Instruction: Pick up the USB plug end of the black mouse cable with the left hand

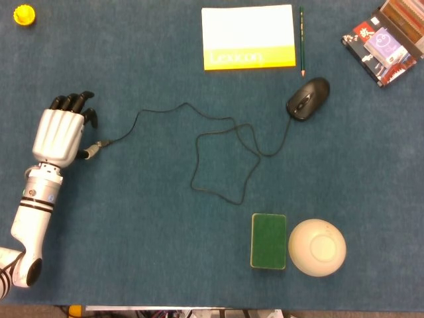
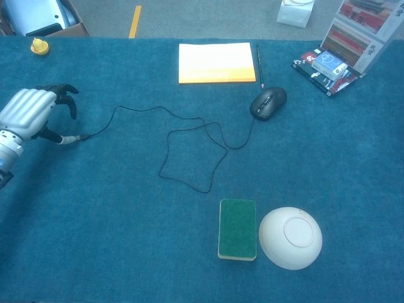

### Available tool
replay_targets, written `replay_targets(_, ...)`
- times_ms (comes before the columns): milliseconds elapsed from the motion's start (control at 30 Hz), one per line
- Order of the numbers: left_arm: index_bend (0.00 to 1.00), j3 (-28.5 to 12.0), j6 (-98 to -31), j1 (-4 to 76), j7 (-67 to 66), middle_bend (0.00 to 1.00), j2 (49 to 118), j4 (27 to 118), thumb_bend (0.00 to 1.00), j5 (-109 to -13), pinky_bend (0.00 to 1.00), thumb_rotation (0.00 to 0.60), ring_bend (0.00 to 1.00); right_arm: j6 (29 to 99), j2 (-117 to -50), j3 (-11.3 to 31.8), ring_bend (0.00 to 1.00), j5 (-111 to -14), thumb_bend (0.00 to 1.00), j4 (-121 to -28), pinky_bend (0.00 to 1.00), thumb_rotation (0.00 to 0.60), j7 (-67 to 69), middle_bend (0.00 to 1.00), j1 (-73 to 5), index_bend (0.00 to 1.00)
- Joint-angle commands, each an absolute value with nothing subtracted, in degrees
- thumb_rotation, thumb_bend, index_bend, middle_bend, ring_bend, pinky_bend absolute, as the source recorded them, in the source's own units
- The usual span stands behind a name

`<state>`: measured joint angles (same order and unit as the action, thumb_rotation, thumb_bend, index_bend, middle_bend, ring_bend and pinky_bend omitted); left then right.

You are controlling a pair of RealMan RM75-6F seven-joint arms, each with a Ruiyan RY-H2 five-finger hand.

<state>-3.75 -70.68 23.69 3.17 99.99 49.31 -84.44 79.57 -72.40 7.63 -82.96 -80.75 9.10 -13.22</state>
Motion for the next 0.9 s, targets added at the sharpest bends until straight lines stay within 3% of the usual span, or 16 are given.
replay_targets(33,0.53,-3.71,-69.09,23.35,5.20,0.21,97.52,54.73,0.06,-83.44,0.25,0.600,0.22,79.65,-72.39,7.71,0.37,-82.94,0.48,-80.76,0.43,0.600,9.20,0.44,-13.21,0.65)
replay_targets(367,0.51,-4.80,-58.78,25.50,10.61,0.17,90.90,65.59,0.06,-78.62,0.24,0.600,0.20,80.28,-71.76,8.32,0.37,-83.01,0.48,-81.15,0.43,0.600,9.66,0.44,-13.25,0.65)
replay_targets(567,0.51,-4.99,-53.12,27.43,12.91,0.11,89.80,65.59,0.06,-76.80,0.20,0.600,0.17,80.73,-71.17,8.72,0.37,-83.14,0.48,-81.67,0.43,0.600,9.65,0.44,-13.33,0.65)
replay_targets(900,0.51,-5.43,-50.40,29.12,14.22,0.10,90.99,61.96,0.11,-75.90,0.18,0.600,0.16,80.44,-71.02,8.50,0.37,-82.93,0.48,-81.77,0.43,0.600,9.48,0.44,-13.21,0.65)
